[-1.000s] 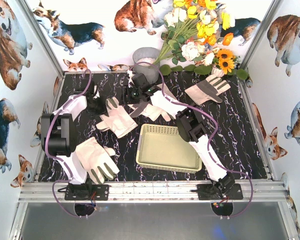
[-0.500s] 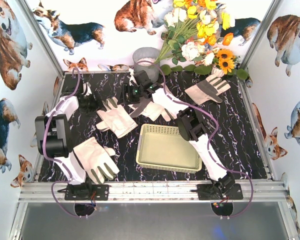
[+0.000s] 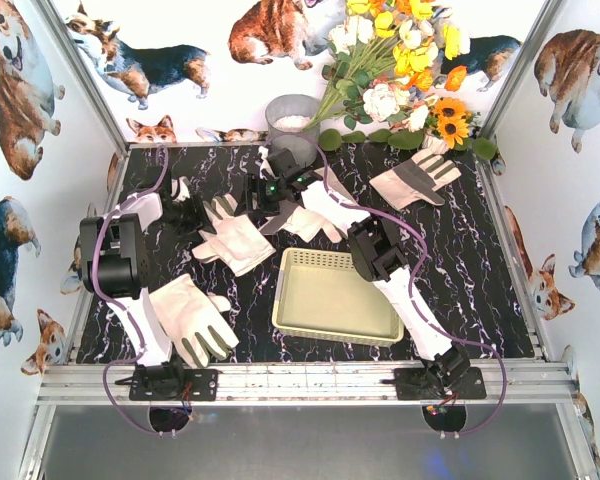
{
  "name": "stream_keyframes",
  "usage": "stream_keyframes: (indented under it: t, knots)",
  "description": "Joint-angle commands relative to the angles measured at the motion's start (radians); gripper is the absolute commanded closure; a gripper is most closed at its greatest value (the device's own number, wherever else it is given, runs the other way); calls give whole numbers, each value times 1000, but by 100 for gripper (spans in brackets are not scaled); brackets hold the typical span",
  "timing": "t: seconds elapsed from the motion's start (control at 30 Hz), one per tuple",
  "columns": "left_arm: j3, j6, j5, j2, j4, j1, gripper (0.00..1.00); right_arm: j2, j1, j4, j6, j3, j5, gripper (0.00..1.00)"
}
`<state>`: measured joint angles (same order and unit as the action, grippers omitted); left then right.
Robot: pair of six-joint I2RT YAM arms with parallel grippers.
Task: Put the gloves into the storage basket
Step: Pick up the glove from the center of the board.
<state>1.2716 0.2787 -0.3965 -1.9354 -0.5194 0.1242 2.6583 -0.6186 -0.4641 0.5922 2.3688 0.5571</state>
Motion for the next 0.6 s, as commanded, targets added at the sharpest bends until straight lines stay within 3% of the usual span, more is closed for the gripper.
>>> stream_keyframes:
  t: [0.0, 0.3, 0.57]
  knots:
    - [11, -49, -12, -42, -10, 12, 53, 76, 1, 26, 27, 72, 50, 30]
    - [-17, -74, -4, -59, -16, 14, 66, 122, -22, -5, 36, 79, 99, 31]
    - [-61, -85, -39, -41, 0, 13, 68, 148, -49, 17, 70, 85, 148, 35]
